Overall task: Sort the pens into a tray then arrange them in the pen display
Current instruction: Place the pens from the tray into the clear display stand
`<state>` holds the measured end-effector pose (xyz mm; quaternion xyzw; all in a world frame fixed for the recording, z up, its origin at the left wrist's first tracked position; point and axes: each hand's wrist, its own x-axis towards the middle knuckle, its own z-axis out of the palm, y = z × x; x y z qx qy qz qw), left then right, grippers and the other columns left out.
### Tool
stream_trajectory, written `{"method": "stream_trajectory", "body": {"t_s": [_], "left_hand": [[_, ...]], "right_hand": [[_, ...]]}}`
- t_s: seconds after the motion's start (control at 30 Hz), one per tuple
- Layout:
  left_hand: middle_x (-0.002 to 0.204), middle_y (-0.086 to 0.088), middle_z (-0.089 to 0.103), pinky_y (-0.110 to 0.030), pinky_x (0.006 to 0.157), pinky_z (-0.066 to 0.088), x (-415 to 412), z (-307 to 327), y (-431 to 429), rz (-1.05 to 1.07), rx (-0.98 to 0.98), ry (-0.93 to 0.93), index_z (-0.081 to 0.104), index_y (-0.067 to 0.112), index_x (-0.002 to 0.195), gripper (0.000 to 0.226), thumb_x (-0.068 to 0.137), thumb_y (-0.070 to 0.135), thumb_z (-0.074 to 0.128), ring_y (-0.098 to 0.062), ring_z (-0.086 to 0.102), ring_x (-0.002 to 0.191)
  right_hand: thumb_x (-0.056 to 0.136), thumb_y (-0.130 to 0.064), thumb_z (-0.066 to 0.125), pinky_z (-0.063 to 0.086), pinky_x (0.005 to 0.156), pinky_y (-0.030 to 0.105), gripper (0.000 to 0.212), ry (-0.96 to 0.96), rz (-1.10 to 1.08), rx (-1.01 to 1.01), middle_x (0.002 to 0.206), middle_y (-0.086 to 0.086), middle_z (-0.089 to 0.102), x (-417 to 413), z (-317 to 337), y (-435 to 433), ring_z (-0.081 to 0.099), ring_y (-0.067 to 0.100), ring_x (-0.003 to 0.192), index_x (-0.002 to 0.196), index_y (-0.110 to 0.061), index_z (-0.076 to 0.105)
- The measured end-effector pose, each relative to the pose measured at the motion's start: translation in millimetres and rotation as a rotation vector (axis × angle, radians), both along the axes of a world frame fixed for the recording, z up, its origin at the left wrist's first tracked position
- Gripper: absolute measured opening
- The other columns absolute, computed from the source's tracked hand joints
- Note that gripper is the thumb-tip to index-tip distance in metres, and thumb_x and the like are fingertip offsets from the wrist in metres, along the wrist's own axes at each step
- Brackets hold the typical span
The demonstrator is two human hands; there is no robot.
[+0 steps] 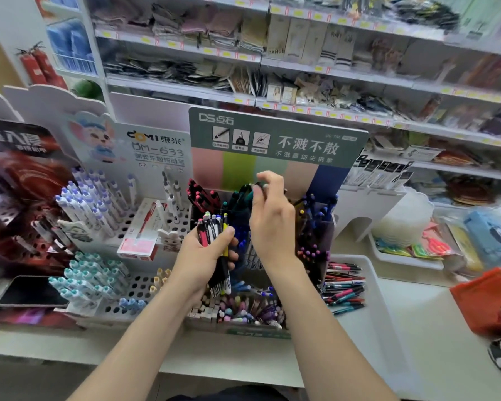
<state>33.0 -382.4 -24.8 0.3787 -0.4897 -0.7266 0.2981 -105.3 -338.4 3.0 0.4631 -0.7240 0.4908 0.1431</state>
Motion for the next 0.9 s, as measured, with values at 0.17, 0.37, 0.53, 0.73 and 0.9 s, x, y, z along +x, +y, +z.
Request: {"method": "stream_trajectory", "body": {"t_s": [0.17,0.37,0.53,0.73,0.9], "left_hand": [[0.087,-0.009,0.076,-0.032,0.061,0.059,-7,7,-3,0.024,0.016,0.015,0.069,0.002,0.112,0.025,0.104,0.025,0.069,-0.02,0.068,0.069],[0.095,-0.01,0.08,-0.034,0.067,0.061,-8,12,-8,0.053,-0.029,-0.013,0.072,0.006,0.112,0.021,0.104,0.025,0.069,-0.02,0.072,0.076],[0.099,-0.017,0.079,-0.037,0.068,0.063,-8,16,-4,0.012,-0.018,0.003,0.072,0.004,0.113,0.025,0.1,0.025,0.074,-0.025,0.074,0.078],[0.1,-0.02,0.079,-0.039,0.065,0.06,0,14,1,-0.173,-0.053,0.006,0.074,0.008,0.116,0.038,0.086,0.032,0.08,-0.029,0.076,0.083],[0.102,-0.02,0.078,-0.038,0.067,0.061,9,8,3,-0.237,-0.03,-0.016,0.074,0.01,0.12,0.037,0.09,0.032,0.079,-0.029,0.075,0.083]], "right_hand": [[0.1,-0.025,0.067,0.039,0.076,0.043,0.007,0.343,-0.196,0.308,0.09,-0.003,0.073,-18,-18,-14,0.057,0.03,0.094,0.101,-0.023,0.073],[0.098,-0.024,0.069,0.039,0.082,0.043,0.021,0.349,-0.079,0.343,0.102,-0.004,0.076,-23,-25,-8,0.059,0.029,0.1,0.118,-0.023,0.074],[0.103,-0.021,0.056,0.041,0.095,0.037,0.032,0.126,-0.073,0.178,0.123,-0.007,0.07,-1,-17,12,0.055,0.019,0.116,0.131,-0.023,0.071],[0.111,-0.02,0.055,0.06,0.06,0.037,0.023,-1.067,0.275,0.011,0.083,0.0,0.073,30,-11,46,0.065,0.021,0.071,0.111,-0.015,0.078],[0.11,-0.017,0.057,0.054,0.053,0.027,0.021,-1.138,0.399,0.009,0.079,0.007,0.069,31,-13,57,0.059,0.022,0.066,0.113,-0.008,0.076]]}}
